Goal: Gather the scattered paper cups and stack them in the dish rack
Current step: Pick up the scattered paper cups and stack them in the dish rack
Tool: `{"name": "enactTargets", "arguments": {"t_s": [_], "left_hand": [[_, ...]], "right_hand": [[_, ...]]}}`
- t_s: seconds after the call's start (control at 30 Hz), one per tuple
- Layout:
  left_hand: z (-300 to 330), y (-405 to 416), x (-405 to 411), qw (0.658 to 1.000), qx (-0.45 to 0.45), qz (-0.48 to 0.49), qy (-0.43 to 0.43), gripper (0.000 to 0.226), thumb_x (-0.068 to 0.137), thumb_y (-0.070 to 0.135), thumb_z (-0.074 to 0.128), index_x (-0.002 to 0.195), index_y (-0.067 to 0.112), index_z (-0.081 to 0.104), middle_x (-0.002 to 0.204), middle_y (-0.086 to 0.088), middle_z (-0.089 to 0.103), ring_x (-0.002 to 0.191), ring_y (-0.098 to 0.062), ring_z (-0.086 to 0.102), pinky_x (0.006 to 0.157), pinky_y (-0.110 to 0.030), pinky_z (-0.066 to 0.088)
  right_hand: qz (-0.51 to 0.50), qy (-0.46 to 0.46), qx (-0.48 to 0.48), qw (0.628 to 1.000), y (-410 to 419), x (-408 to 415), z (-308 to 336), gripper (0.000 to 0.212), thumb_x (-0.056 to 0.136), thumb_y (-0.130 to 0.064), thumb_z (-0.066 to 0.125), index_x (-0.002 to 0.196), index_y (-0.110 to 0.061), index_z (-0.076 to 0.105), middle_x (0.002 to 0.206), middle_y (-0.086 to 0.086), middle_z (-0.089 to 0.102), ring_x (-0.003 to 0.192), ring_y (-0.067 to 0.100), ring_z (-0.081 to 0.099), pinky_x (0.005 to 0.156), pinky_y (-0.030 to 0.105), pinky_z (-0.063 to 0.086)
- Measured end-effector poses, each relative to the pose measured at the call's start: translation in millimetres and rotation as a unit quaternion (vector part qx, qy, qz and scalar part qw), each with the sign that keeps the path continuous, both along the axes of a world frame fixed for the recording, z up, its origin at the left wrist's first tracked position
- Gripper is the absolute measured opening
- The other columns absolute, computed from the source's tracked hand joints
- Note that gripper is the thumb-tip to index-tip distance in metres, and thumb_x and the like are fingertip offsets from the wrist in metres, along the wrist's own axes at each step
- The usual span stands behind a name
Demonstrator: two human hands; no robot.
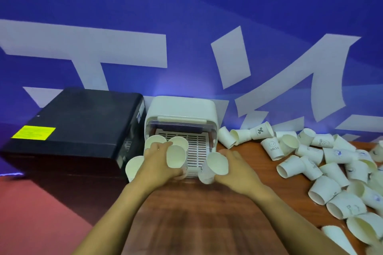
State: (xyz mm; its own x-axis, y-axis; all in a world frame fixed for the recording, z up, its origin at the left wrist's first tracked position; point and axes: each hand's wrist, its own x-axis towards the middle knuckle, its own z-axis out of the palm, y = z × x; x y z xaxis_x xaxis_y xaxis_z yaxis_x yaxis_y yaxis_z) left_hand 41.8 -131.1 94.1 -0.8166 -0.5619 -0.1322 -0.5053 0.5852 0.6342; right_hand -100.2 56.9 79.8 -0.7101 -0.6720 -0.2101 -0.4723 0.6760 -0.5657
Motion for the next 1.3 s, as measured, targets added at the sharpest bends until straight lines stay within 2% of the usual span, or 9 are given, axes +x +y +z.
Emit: {"name": "enactTargets", "arguments": {"t_s": [0.17,0.23,0.33,0.43,0.57,0.77,1.0,1.2,1.3], "left_hand": [[6.1,-32.7,16.1,0.999,0.001,-0.013,0.038,0.069,0.069,0.035,0.077,0.13,0.03,0.043,0.118,0.007,0.029,0.112,-0.014,0.025,0.09,-0.026,0.032],[7.6,-45.4,19.7,0.998,-0.008,-0.011,0.056,0.068,0.07,0.035,0.076,0.129,0.032,0.044,0.115,0.009,0.03,0.115,-0.016,0.026,0.09,-0.026,0.029],[11.2,-63.8,22.3,0.998,-0.023,-0.015,0.063,0.073,0.071,0.034,0.077,0.134,0.031,0.04,0.121,0.008,0.034,0.122,-0.021,0.026,0.09,-0.028,0.032],[15.8,-80.7,17.2,0.997,-0.04,-0.01,0.064,0.081,0.073,0.035,0.077,0.141,0.03,0.033,0.133,0.005,0.036,0.124,-0.021,0.025,0.095,-0.033,0.035],[11.9,-90.5,6.0,0.996,-0.06,0.006,0.067,0.083,0.075,0.038,0.075,0.145,0.028,0.031,0.133,0.003,0.037,0.124,-0.022,0.027,0.095,-0.035,0.038],[-2.9,-99.5,-8.5,0.995,-0.096,0.021,0.03,0.083,0.078,0.044,0.071,0.147,0.026,0.028,0.136,0.001,0.038,0.123,-0.024,0.031,0.095,-0.037,0.043],[-21.9,-103.0,-23.3,0.997,-0.072,-0.003,-0.017,0.085,0.08,0.044,0.068,0.149,0.021,0.023,0.14,-0.001,0.035,0.126,-0.025,0.03,0.101,-0.036,0.04],[-41.8,-102.0,-29.4,0.995,-0.065,-0.031,-0.067,0.096,0.076,0.04,0.071,0.151,0.022,0.014,0.146,0.0,0.03,0.132,-0.026,0.029,0.104,-0.04,0.038],[-50.9,-101.3,-29.6,0.993,-0.049,-0.045,-0.1,0.102,0.074,0.041,0.074,0.151,0.022,0.01,0.154,0.002,0.022,0.138,-0.026,0.023,0.109,-0.043,0.033]], "right_hand": [[-0.028,-0.005,-0.015,0.999,-26.2,19.9,-7.0,0.061,0.067,-0.041,0.072,0.12,-0.032,0.045,0.118,-0.006,0.047,0.104,0.013,0.052,0.085,0.035,0.048],[-0.037,-0.007,-0.031,0.999,-37.1,27.6,-9.5,0.063,0.067,-0.044,0.072,0.122,-0.033,0.045,0.12,-0.007,0.048,0.105,0.013,0.053,0.085,0.035,0.049],[-0.052,0.011,-0.068,0.996,-53.9,35.2,-8.2,0.067,0.068,-0.047,0.071,0.128,-0.034,0.042,0.128,-0.009,0.046,0.11,0.012,0.052,0.089,0.035,0.048],[-0.071,0.039,-0.118,0.99,-71.4,35.7,-0.9,0.068,0.072,-0.039,0.073,0.13,-0.033,0.038,0.129,-0.008,0.041,0.11,0.012,0.051,0.087,0.034,0.048],[-0.074,0.07,-0.162,0.981,-93.3,27.1,3.7,0.068,0.072,-0.035,0.075,0.131,-0.032,0.039,0.13,-0.006,0.039,0.11,0.014,0.051,0.085,0.037,0.051],[-0.042,0.1,-0.107,0.988,-116.9,18.6,-8.8,0.078,0.077,-0.039,0.071,0.142,-0.03,0.029,0.141,-0.008,0.032,0.123,0.016,0.045,0.087,0.035,0.049],[-0.027,0.094,-0.057,0.994,-131.6,13.8,-19.3,0.079,0.079,-0.045,0.067,0.145,-0.03,0.026,0.141,-0.009,0.032,0.13,0.011,0.036,0.095,0.031,0.042],[0.002,0.031,0.015,0.999,-133.2,9.6,-36.6,0.091,0.074,-0.05,0.069,0.148,-0.03,0.021,0.147,-0.007,0.029,0.135,0.016,0.032,0.104,0.036,0.04],[0.011,0.004,0.022,1.0,-129.1,10.1,-43.7,0.093,0.074,-0.049,0.069,0.149,-0.03,0.018,0.149,-0.007,0.028,0.137,0.014,0.03,0.108,0.036,0.037]]}}
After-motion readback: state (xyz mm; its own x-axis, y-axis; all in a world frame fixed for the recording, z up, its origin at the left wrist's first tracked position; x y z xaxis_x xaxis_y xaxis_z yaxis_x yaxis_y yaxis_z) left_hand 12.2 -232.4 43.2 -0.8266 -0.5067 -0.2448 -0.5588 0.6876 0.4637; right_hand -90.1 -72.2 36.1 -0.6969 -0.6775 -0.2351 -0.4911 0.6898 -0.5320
